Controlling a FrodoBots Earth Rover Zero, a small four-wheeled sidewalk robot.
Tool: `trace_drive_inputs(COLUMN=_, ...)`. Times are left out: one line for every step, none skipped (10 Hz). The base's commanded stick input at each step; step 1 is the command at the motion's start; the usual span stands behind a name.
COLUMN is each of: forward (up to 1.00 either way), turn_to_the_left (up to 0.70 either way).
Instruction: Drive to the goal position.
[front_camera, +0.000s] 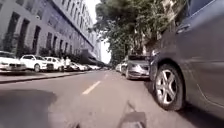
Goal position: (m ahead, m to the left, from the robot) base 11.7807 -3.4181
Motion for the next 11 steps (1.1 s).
trace_drive_inputs(forward=0.70, turn_to_the_left=0.00)
trace_drive_inputs(forward=0.70, turn_to_the_left=0.00)
trace_drive_inputs(forward=0.70, turn_to_the_left=0.00)
trace_drive_inputs(forward=0.70, turn_to_the_left=0.00)
trace_drive_inputs(forward=0.70, turn_to_the_left=0.00)
trace_drive_inputs(forward=0.70, turn_to_the_left=0.00)
trace_drive_inputs(forward=0.70, turn_to_the_left=0.00)
trace_drive_inputs(forward=0.70, turn_to_the_left=0.00)
trace_drive_inputs(forward=0.70, turn_to_the_left=0.00)
trace_drive_inputs(forward=0.70, turn_to_the_left=0.00)
trace_drive_inputs(forward=0.70, turn_to_the_left=0.00)
